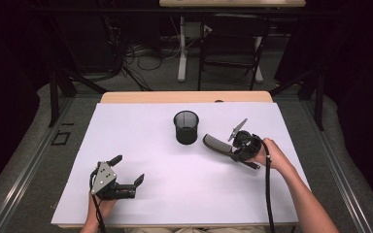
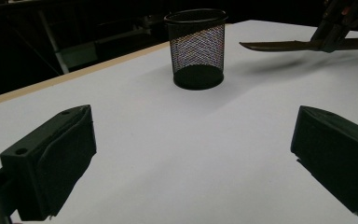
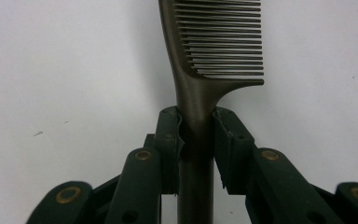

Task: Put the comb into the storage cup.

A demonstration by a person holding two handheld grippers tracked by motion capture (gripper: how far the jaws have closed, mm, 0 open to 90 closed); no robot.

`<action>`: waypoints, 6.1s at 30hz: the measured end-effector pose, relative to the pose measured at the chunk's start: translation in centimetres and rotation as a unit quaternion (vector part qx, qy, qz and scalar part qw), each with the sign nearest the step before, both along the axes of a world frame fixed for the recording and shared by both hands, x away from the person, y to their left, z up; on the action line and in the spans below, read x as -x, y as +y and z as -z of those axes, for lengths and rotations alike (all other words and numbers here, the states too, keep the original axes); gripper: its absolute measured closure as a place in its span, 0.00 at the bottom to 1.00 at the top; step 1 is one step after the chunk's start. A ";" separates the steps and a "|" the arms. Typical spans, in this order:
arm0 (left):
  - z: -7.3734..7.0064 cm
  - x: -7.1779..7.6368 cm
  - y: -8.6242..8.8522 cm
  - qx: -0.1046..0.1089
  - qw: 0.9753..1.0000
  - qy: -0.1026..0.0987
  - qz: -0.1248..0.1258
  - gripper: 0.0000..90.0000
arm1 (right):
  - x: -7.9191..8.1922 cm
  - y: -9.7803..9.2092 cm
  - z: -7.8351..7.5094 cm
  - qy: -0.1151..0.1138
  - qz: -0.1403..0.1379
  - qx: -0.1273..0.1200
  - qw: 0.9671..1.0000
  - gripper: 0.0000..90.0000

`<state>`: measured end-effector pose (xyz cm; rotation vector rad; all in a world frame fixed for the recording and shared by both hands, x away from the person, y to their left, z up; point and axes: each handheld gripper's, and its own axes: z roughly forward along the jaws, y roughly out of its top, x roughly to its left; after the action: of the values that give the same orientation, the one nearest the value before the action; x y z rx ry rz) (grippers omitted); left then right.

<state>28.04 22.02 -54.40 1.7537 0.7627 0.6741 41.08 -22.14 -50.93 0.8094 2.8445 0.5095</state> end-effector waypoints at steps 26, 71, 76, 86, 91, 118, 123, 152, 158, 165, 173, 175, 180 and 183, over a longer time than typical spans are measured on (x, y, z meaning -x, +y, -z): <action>0.0 0.1 0.0 -0.001 1.000 -0.001 0.002 0.00 | 1.4 -2.0 -1.7 -0.023 0.018 -0.071 0.997 0.81; -0.1 0.0 0.0 0.000 1.000 -0.001 0.004 0.00 | 1.5 -2.4 -2.6 -0.085 0.045 -0.149 0.984 0.81; 0.0 0.0 -0.1 0.000 1.000 0.000 0.003 0.00 | 1.7 -2.2 -3.1 -0.096 0.047 -0.161 0.981 0.81; 0.0 0.0 -0.1 -0.002 1.000 -0.001 0.002 0.00 | 1.9 -1.9 -3.5 -0.124 0.053 -0.181 0.974 0.81; 0.0 0.1 -0.1 -0.001 1.000 -0.003 0.001 0.00 | 2.0 -1.9 -3.9 -0.137 0.059 -0.199 0.969 0.81; 0.0 0.1 0.0 -0.002 1.000 -0.001 -0.001 0.00 | 1.6 -1.1 -4.5 -0.185 0.071 -0.245 0.949 0.81; 0.0 0.2 0.0 -0.003 1.000 -0.001 -0.002 0.00 | 1.6 -1.0 -4.6 -0.194 0.073 -0.255 0.945 0.81; 0.0 0.5 0.3 -0.002 1.000 0.001 -0.010 0.00 | 1.3 0.2 -5.2 -0.224 0.072 -0.283 0.930 0.81; 0.0 0.5 0.4 -0.004 1.000 0.000 -0.010 0.00 | 1.1 0.5 -5.7 -0.227 0.073 -0.290 0.927 0.81; 0.0 0.6 0.4 -0.001 1.000 0.002 -0.014 0.00 | 0.6 1.2 -6.0 -0.228 0.068 -0.292 0.926 0.81; 0.0 0.5 0.4 -0.003 1.000 0.000 -0.011 0.00 | 0.5 1.3 -6.0 -0.227 0.069 -0.291 0.927 0.81; 0.0 0.5 0.4 -0.002 1.000 0.001 -0.010 0.00 | 0.4 1.4 -6.0 -0.228 0.069 -0.291 0.927 0.81; 0.0 0.5 0.5 -0.003 1.000 0.000 -0.012 0.00 | 0.2 1.4 -6.6 -0.231 0.070 -0.297 0.924 0.81; 0.0 0.5 0.5 -0.002 1.000 0.000 -0.013 0.00 | 0.1 1.6 -6.8 -0.233 0.068 -0.299 0.923 0.81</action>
<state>27.51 22.52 -54.41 1.7498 0.7865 0.6924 40.97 -20.58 -44.12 0.8168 2.1821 1.3768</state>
